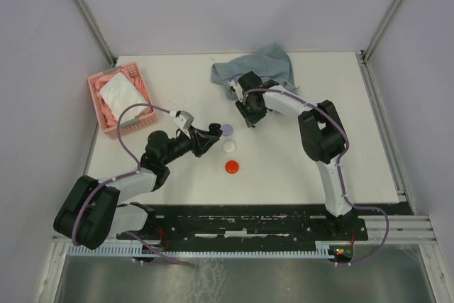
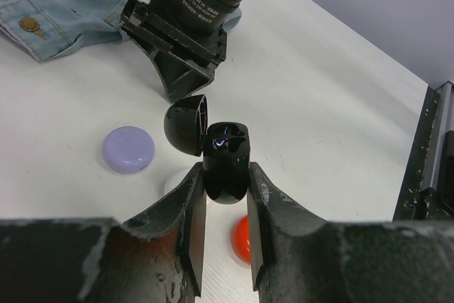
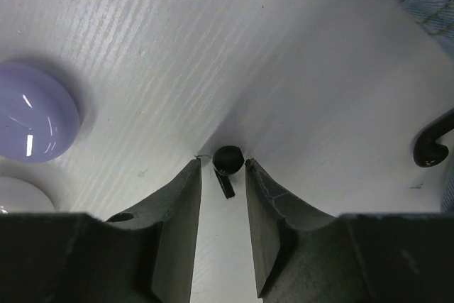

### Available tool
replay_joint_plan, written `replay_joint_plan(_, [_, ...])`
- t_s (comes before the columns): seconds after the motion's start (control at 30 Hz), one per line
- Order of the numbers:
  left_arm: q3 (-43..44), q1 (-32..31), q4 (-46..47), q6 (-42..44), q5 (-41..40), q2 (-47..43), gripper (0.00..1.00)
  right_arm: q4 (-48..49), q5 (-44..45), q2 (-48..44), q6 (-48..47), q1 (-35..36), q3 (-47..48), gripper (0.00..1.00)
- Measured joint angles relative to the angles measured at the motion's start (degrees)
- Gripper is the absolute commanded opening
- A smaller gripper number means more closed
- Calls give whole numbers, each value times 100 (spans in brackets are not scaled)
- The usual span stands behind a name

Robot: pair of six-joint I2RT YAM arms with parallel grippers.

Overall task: Insert the wireless bluetooth earbuds into the charging case
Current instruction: Pick up the earbud from the center of the board.

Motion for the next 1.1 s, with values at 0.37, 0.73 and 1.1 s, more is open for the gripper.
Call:
replay_joint_plan(0.37, [0, 2, 138, -2, 166, 2, 3, -149, 92, 177, -7, 0, 155, 21])
replay_joint_plan(0.73, [-92, 2, 448, -2, 343, 0, 3, 70, 37, -175, 105, 0, -389, 11])
replay_joint_plan(1.1, [-514, 0, 1047, 9, 439, -201, 3, 671, -306, -1963, 752, 37, -1910, 9])
